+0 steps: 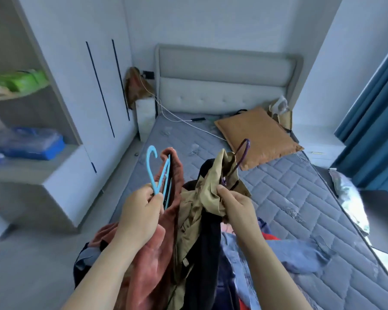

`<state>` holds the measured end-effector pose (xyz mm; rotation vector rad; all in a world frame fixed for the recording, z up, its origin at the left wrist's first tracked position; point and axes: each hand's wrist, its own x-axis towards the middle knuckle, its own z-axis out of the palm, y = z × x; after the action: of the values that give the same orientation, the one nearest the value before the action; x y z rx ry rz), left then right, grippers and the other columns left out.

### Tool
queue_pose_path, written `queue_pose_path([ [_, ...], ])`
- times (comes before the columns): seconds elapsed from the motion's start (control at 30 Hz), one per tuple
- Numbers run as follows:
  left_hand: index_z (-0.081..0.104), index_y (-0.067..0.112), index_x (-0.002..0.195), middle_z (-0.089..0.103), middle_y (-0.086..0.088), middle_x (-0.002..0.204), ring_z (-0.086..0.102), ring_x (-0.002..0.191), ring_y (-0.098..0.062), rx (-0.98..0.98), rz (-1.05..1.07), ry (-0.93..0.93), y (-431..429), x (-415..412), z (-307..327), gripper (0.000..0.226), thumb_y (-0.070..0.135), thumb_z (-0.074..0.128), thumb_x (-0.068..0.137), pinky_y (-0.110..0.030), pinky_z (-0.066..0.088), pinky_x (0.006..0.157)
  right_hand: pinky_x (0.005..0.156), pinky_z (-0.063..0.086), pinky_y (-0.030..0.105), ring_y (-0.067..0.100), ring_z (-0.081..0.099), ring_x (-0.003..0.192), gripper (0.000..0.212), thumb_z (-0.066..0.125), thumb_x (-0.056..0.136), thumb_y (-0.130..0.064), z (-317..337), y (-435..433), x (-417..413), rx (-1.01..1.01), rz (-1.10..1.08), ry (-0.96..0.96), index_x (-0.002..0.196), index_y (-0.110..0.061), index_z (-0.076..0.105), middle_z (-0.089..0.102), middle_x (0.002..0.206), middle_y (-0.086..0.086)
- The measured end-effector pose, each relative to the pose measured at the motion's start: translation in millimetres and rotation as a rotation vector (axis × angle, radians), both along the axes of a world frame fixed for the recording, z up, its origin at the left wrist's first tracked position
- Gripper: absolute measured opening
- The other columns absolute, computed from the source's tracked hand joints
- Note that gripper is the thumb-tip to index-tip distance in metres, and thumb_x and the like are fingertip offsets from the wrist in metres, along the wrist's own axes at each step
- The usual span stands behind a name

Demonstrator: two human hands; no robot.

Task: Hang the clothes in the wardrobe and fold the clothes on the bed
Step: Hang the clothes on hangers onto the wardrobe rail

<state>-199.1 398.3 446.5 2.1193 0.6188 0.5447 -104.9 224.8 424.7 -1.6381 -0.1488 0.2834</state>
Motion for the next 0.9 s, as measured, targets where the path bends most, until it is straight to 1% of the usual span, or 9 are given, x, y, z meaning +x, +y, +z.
queue_pose_path([
  [0.07, 0.047, 0.013, 0.054, 0.056, -0.006, 0.052, 0.048, 0.046, -0.015, 0.004, 0.055, -0.055, 7.2, -16.9, 13.3, 0.036, 0.011, 0.051, 0.089, -0.031, 0.037, 0.051, 0.049, 0.029, 0.02, 0.01, 0.033, 0.05, 0.048, 0.059, 0.092, -0.038, 17.7, 18.9, -9.9, 0.051, 0.054, -0.001, 0.053, -0.016, 0.04, 0.036, 0.054, -0.005],
  [0.13, 0.047, 0.014, 0.054, 0.058, -0.01, 0.055, 0.052, 0.05, -0.021, -0.003, 0.111, -0.091, 17.6, -34.8, 26.2, 0.036, 0.012, 0.052, 0.09, -0.033, 0.04, 0.054, 0.047, 0.025, 0.02, 0.01, 0.028, 0.05, 0.046, 0.06, 0.091, -0.036, 36.7, 39.9, -21.2, 0.075, 0.114, -0.017, 0.055, -0.022, 0.034, 0.029, 0.055, -0.007],
  [0.27, 0.048, 0.012, 0.053, 0.055, 0.002, 0.046, 0.049, 0.045, -0.007, -0.012, 0.233, -0.173, 53.0, -73.9, 48.7, 0.036, 0.008, 0.054, 0.088, -0.021, 0.036, 0.049, 0.062, 0.032, 0.027, 0.014, 0.037, 0.066, 0.032, 0.062, 0.089, -0.03, 69.2, 87.2, -50.0, 0.14, 0.264, -0.078, 0.07, -0.01, 0.046, 0.038, 0.069, 0.002],
  [0.37, 0.05, 0.01, 0.053, 0.055, 0.0, 0.049, 0.049, 0.046, -0.005, -0.023, 0.288, -0.229, 89.9, -102.4, 58.8, 0.035, 0.007, 0.055, 0.088, -0.015, 0.035, 0.048, 0.06, 0.035, 0.024, 0.009, 0.041, 0.062, 0.031, 0.064, 0.088, -0.028, 82.9, 125.5, -71.9, 0.144, 0.341, -0.166, 0.064, -0.019, 0.046, 0.042, 0.062, -0.008],
  [0.47, 0.051, 0.007, 0.053, 0.057, -0.001, 0.051, 0.05, 0.048, -0.005, -0.057, 0.314, -0.275, 130.2, -130.5, 62.9, 0.035, 0.008, 0.056, 0.087, -0.016, 0.039, 0.053, 0.058, 0.034, 0.024, 0.01, 0.038, 0.06, 0.032, 0.065, 0.087, -0.026, 87.4, 164.6, -93.5, 0.116, 0.371, -0.274, 0.065, -0.02, 0.043, 0.038, 0.06, -0.008],
  [0.6, 0.052, 0.007, 0.052, 0.061, 0.0, 0.053, 0.054, 0.05, -0.004, -0.076, 0.333, -0.272, 189.9, -163.1, 64.0, 0.036, 0.007, 0.057, 0.088, -0.007, 0.036, 0.05, 0.049, 0.03, 0.017, 0.005, 0.031, 0.051, 0.041, 0.064, 0.087, -0.019, 86.5, 223.8, -119.4, 0.059, 0.408, -0.396, 0.058, -0.023, 0.036, 0.033, 0.053, -0.014],
  [0.67, 0.052, 0.007, 0.054, 0.058, 0.002, 0.049, 0.052, 0.047, -0.003, -0.085, 0.326, -0.26, 219.4, -175.8, 62.3, 0.035, 0.007, 0.056, 0.088, -0.009, 0.036, 0.05, 0.049, 0.027, 0.02, 0.008, 0.028, 0.053, 0.043, 0.064, 0.086, -0.018, 85.5, 255.7, -128.2, 0.021, 0.407, -0.424, 0.058, -0.021, 0.032, 0.029, 0.054, -0.012],
  [0.73, 0.052, 0.006, 0.055, 0.055, 0.004, 0.046, 0.049, 0.044, -0.003, -0.082, 0.322, -0.247, 246.7, -186.5, 60.4, 0.033, 0.007, 0.056, 0.089, -0.011, 0.036, 0.05, 0.045, 0.024, 0.014, 0.005, 0.025, 0.05, 0.046, 0.064, 0.085, -0.017, 83.7, 285.6, -136.0, 0.009, 0.386, -0.443, 0.054, -0.026, 0.032, 0.028, 0.051, -0.014],
  [0.9, 0.053, -0.001, 0.061, 0.054, 0.001, 0.047, 0.043, 0.042, -0.005, -0.085, 0.313, -0.229, 301.6, -203.1, 63.5, 0.03, 0.008, 0.055, 0.09, -0.012, 0.036, 0.047, 0.046, 0.027, 0.016, 0.007, 0.028, 0.052, 0.043, 0.065, 0.085, -0.017, 81.2, 337.7, -150.2, -0.018, 0.394, -0.46, 0.058, -0.023, 0.031, 0.028, 0.054, -0.011],
])
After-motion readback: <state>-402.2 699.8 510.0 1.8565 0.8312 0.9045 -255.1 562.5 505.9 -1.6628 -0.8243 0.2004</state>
